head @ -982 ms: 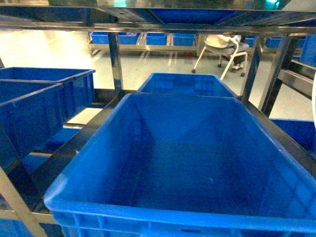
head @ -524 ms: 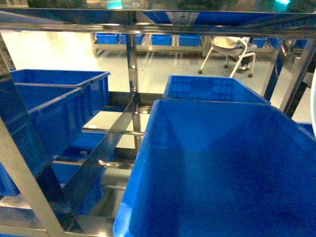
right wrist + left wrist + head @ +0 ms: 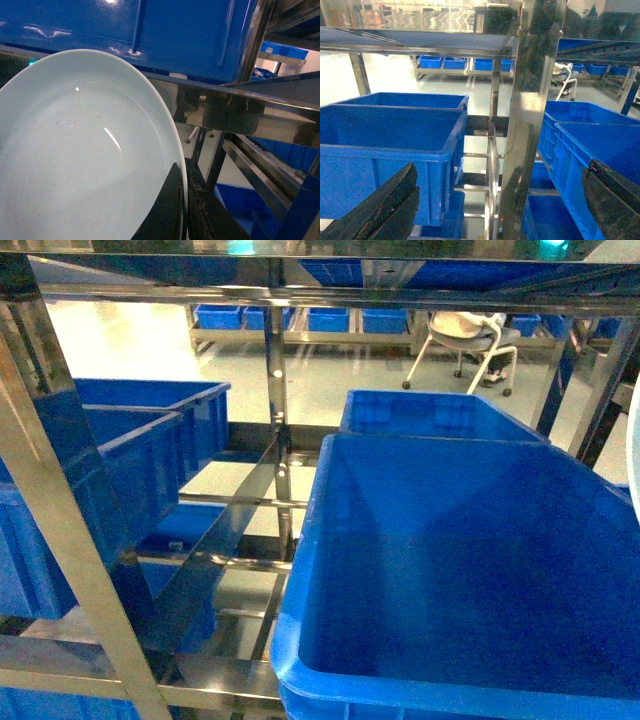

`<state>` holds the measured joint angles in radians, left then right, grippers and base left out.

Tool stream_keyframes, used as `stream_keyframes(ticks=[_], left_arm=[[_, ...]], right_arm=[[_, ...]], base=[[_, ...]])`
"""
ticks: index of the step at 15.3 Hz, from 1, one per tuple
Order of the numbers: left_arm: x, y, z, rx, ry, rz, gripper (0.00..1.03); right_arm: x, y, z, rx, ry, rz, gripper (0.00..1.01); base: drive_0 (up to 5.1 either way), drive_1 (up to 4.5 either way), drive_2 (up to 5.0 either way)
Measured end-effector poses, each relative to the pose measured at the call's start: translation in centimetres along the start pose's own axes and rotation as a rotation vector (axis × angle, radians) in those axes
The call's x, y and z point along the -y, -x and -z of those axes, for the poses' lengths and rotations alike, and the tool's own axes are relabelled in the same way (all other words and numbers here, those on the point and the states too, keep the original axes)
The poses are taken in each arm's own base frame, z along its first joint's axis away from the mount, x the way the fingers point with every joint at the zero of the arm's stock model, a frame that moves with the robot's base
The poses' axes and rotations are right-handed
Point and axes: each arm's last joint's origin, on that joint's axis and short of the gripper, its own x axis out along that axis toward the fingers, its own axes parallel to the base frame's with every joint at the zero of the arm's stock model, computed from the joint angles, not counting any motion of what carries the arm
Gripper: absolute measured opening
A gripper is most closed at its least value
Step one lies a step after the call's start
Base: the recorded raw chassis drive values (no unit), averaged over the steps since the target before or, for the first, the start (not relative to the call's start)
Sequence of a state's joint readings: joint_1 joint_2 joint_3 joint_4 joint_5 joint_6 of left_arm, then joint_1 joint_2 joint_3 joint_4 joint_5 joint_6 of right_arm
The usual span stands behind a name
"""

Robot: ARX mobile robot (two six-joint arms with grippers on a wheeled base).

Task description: Place blue tray on left shelf second layer neatly

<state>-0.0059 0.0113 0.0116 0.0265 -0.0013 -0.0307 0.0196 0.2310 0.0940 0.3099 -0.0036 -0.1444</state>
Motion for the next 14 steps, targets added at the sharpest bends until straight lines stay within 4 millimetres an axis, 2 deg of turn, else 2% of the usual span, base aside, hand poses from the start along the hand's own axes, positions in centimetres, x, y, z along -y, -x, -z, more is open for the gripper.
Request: stream_keyframes(ticks=[14], left_arm=[[0.0, 0.0, 0.0, 0.0, 0.0, 0.0, 0.98]], right_arm=[[0.0, -0.01, 0.0, 0.0, 0.0, 0.0, 0.02]], base=[[0.0, 0.0, 0.0]])
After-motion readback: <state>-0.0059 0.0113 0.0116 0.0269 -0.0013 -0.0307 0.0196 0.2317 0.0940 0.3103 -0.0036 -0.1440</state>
